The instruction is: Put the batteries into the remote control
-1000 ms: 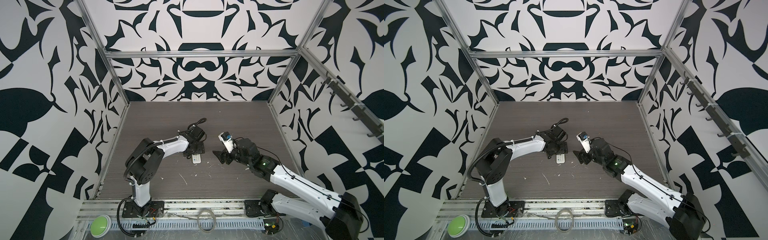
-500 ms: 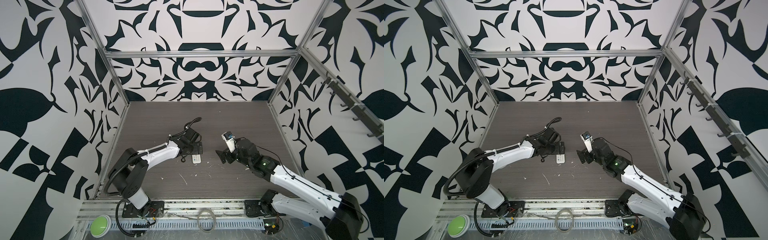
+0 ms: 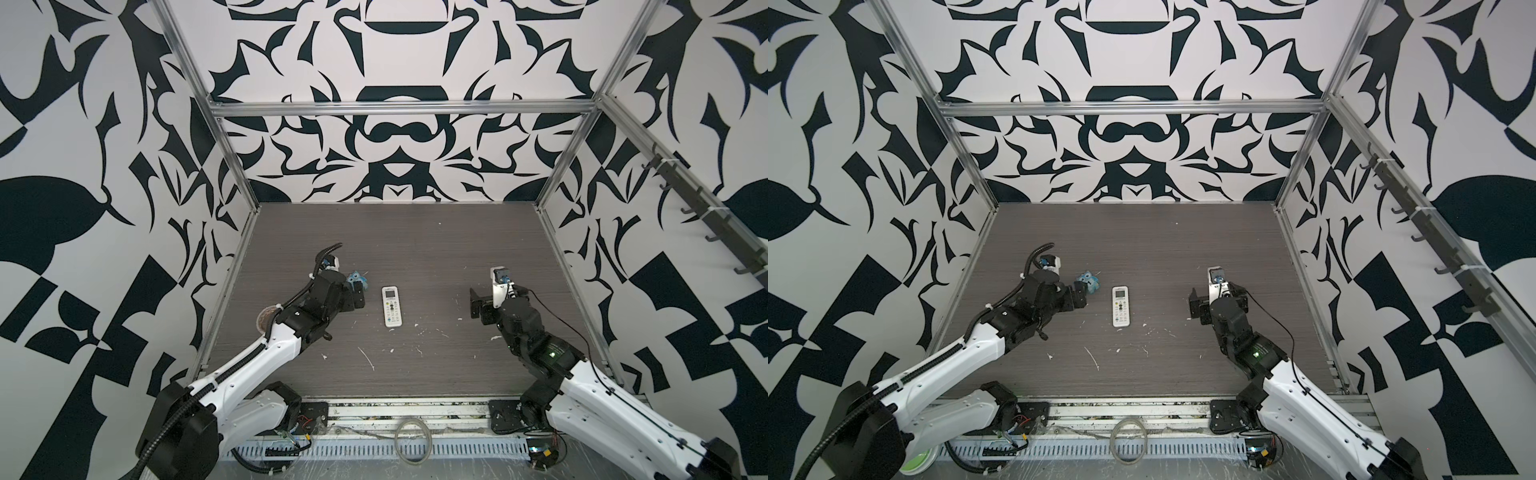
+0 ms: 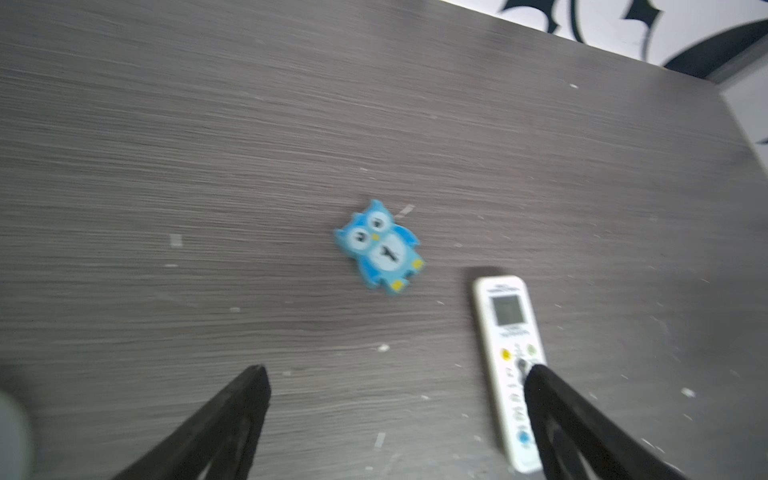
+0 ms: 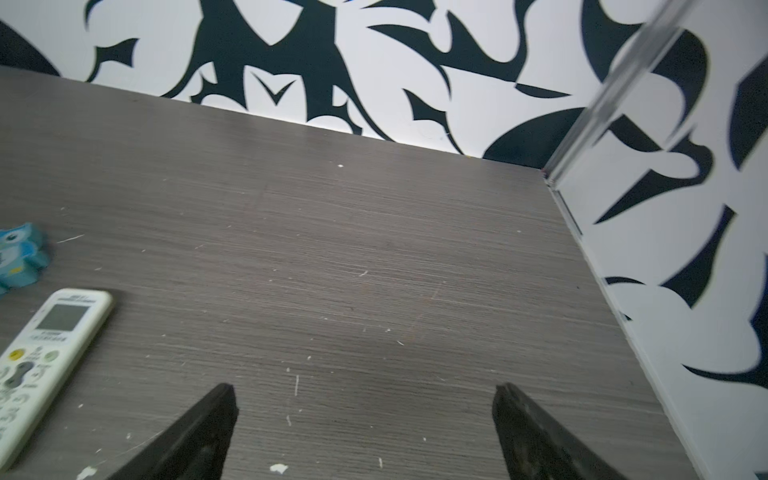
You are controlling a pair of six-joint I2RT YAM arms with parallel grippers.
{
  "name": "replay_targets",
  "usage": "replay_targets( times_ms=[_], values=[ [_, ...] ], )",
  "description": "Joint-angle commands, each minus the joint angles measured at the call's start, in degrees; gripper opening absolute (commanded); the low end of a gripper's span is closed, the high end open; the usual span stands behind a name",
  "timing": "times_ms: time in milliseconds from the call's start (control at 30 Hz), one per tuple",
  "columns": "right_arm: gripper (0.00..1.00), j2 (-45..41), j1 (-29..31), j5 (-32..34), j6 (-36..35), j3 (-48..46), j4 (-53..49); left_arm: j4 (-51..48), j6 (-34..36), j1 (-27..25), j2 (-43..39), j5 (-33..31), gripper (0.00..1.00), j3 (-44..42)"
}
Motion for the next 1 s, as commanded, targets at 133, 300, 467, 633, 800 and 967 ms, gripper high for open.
replay_targets(
  times_ms=[133, 300, 467, 633, 800, 967],
  values=[
    [1.0, -7.6, -1.8, 9.1, -0.1, -6.1, 7.4, -6.0, -0.3, 4.4, 0.3, -9.2, 0.99, -0.8],
    [1.0, -8.3, -1.9, 10.5, -7.6, -10.0, 10.8, -5.3, -1.9, 4.4, -1.0, -21.2, 0.99, -2.5],
    [1.0, -7.2, -2.0, 14.3, -9.3, -15.2, 18.3, -4.7, -0.4, 6.0, -1.8, -30.1, 0.99, -2.6],
    [1.0, -5.4, -2.5, 14.0, -10.8, -20.7, 27.9, -1.2, 4.0, 6.1, -3.5, -37.6, 0.99, -4.6],
    [1.0, -3.8, -3.2, 11.2, -12.9, -21.5, 31.1, 1.1, 7.5, 6.5, -4.2, -42.7, 0.99, -8.1],
    [1.0, -1.5, -3.6, 12.0, -13.4, -21.6, 33.7, 19.7, 22.0, 6.8, -10.1, -36.3, 0.99, -19.0]
  ],
)
